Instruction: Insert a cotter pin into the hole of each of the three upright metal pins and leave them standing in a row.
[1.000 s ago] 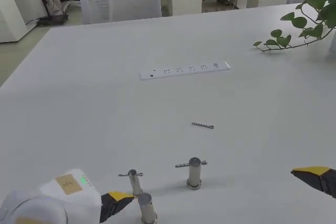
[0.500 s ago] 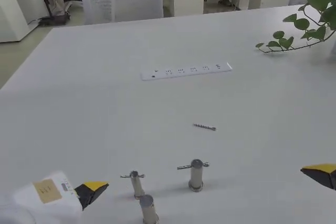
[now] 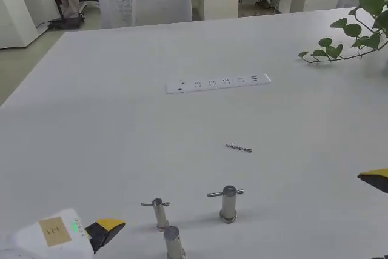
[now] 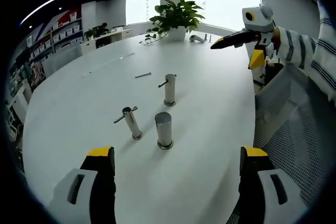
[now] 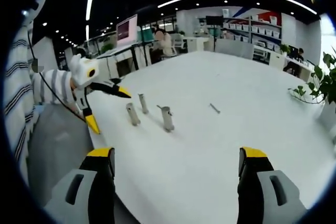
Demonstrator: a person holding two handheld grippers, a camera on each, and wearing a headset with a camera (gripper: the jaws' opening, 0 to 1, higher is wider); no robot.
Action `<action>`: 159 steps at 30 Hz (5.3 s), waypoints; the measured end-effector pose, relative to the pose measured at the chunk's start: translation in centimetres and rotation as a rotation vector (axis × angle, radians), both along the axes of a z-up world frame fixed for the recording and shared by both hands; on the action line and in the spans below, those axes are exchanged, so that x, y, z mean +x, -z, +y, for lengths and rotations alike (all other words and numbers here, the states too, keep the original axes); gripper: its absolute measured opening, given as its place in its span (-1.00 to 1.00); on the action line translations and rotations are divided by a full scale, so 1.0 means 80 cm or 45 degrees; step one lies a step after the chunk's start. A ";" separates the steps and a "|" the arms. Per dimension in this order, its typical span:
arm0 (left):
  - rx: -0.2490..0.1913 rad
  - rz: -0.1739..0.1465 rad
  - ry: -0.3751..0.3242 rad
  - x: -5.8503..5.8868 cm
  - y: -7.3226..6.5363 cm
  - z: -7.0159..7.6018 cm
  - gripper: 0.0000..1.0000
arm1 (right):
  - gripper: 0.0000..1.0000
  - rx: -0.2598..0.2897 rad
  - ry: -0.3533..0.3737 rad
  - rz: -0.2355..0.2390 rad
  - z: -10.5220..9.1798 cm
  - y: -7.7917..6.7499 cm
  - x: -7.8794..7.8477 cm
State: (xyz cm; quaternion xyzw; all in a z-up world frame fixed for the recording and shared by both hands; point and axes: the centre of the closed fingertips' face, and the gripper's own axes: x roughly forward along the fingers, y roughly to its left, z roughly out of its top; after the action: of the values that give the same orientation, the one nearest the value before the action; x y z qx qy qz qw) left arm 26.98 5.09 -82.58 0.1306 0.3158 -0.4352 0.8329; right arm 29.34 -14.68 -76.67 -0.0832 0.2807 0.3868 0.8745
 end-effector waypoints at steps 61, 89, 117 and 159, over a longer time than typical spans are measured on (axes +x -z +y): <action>-0.014 0.034 -0.076 -0.003 0.000 0.017 0.87 | 0.55 -0.249 -0.346 0.046 0.066 0.068 0.188; -0.003 0.051 -0.113 -0.001 0.006 0.026 0.72 | -0.07 -0.254 -0.301 0.164 0.077 0.113 0.219; -0.035 0.055 -0.132 -0.003 0.004 0.026 0.56 | -0.50 -0.421 -0.355 0.177 0.073 0.124 0.227; -0.018 0.024 -0.164 0.002 -0.003 0.041 0.37 | -0.96 -0.491 -0.336 0.115 0.074 0.106 0.231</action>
State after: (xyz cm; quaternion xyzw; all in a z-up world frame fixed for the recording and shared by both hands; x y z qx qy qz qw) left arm 27.12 8.38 -82.31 0.0999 0.3284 -0.3843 0.8570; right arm 47.86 -8.75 -85.14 -0.2671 0.3749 0.4404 0.7708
